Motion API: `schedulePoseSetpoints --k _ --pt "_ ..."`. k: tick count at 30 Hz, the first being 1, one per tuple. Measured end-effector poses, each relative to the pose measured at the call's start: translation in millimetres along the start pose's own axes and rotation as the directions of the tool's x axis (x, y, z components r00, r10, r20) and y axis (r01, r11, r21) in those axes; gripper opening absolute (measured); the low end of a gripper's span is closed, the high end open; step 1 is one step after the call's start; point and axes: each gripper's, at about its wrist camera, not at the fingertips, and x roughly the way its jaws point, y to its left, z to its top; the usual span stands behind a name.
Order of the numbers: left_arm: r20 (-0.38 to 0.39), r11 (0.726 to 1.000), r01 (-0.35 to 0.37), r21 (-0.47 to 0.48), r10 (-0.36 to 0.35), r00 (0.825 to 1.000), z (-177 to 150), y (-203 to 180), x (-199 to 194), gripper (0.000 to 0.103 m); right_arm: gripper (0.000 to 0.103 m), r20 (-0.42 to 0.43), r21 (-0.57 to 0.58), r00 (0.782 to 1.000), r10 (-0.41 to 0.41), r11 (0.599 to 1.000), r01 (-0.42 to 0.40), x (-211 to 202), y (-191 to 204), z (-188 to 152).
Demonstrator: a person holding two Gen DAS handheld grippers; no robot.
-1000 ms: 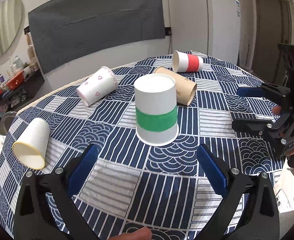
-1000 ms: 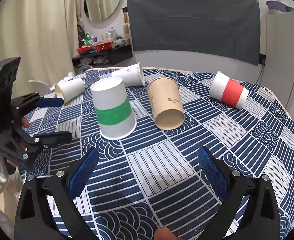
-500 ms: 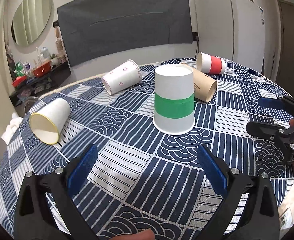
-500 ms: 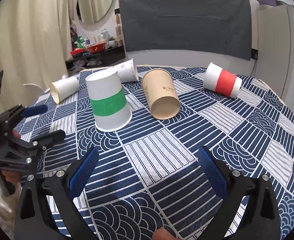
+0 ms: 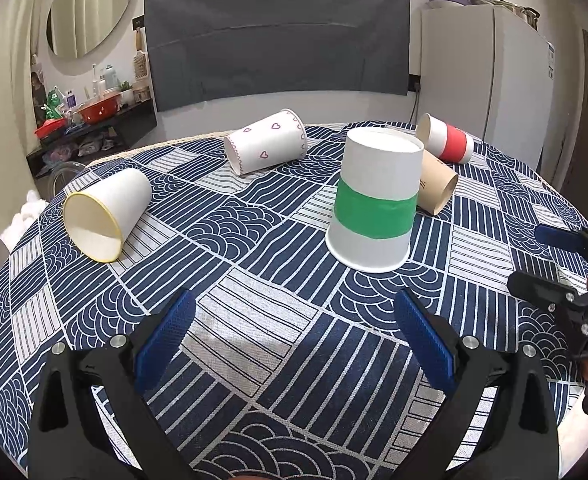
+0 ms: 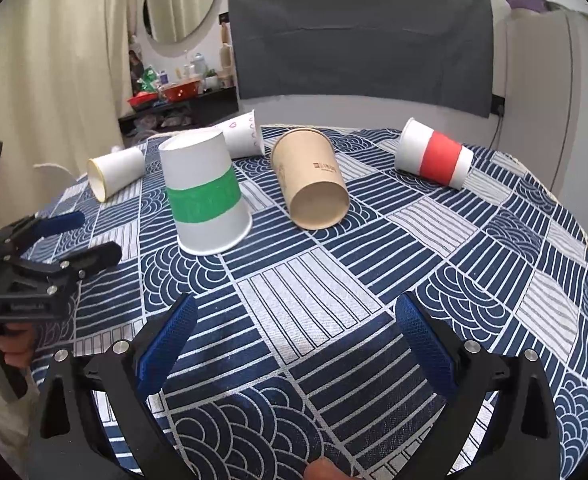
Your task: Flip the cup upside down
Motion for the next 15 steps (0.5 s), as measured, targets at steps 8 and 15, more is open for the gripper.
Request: schedulePoseSetpoints --k 8,15 --pt "0.008 1.000 0.012 0.009 -0.012 1.000 -2 -1 -2 0.097 0.095 0.035 -0.063 0.998 -0.053 0.996 0.056 -5 10 -1" --pt "0.001 1.000 0.018 -0.003 -0.018 1.000 -2 0 -2 0.097 0.095 0.011 -0.064 0.999 -0.044 0.997 0.044 -2 10 1"
